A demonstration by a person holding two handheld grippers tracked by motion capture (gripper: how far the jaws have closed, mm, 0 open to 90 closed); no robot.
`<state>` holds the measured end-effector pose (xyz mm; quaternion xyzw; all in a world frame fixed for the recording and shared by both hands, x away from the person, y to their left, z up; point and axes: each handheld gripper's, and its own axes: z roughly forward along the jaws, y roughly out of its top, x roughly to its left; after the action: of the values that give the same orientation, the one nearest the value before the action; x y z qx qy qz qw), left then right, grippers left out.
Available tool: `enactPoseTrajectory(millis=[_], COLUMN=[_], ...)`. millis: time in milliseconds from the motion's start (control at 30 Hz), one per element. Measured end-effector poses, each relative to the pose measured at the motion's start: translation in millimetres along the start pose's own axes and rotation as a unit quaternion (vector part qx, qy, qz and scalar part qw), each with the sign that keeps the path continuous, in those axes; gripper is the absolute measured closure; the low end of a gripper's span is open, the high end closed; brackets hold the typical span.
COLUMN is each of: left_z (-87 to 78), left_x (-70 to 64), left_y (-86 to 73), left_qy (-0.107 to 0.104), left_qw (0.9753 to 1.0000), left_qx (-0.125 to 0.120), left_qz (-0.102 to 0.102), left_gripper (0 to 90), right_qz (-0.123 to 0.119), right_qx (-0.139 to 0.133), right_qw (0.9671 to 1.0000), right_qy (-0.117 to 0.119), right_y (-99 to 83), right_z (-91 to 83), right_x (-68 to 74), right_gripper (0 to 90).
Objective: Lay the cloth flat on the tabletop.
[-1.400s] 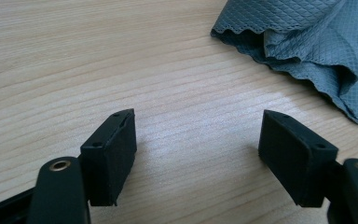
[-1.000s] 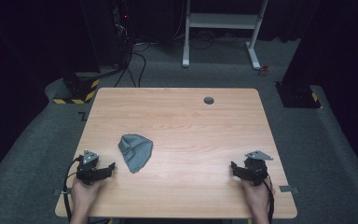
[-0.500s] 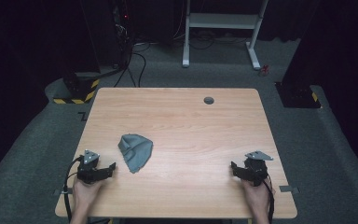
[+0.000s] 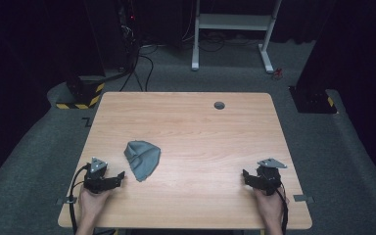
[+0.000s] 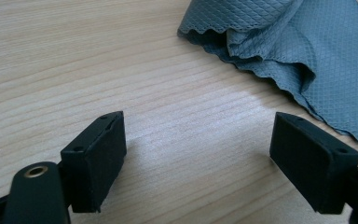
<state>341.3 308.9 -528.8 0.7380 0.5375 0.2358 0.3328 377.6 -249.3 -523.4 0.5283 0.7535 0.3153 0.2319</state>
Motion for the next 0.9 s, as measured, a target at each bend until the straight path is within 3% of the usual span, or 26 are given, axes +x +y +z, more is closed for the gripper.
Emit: enactPoseTrajectory(millis=[233,433,667,833,900], left_z=[-2.4,-5.2,-1.1,3.2,5.1], left_x=[-2.1,-10.8,-19.0,-24.1,-27.2], left_y=[1.4,8.4,15.9,20.6,23.5], left_qy=[-0.014,-0.024,-0.044,-0.047,-0.041], left_qw=[0.9998,0.9994,0.9987,0.9986,0.9987], left_qx=[-0.012,-0.023,-0.027,-0.025,-0.024], left_qz=[-0.012,0.005,0.005,0.008,0.019], left_gripper=[18.7,18.5,18.5,19.7,20.1], right_qz=[0.0,0.0,0.002,0.002,0.002], right_qx=[0.0,0.0,0.001,0.0,0.0], right_qw=[1.0,1.0,1.0,1.0,1.0], right_qy=[0.0,0.0,0.001,0.001,0.001], right_y=[0.0,0.0,0.0,0.0,0.0], right_z=[0.0,0.0,-0.2,-0.2,-0.2], right_x=[0.0,0.0,0.6,0.6,0.6], right_gripper=[23.5,23.5,23.6,23.6,23.6])
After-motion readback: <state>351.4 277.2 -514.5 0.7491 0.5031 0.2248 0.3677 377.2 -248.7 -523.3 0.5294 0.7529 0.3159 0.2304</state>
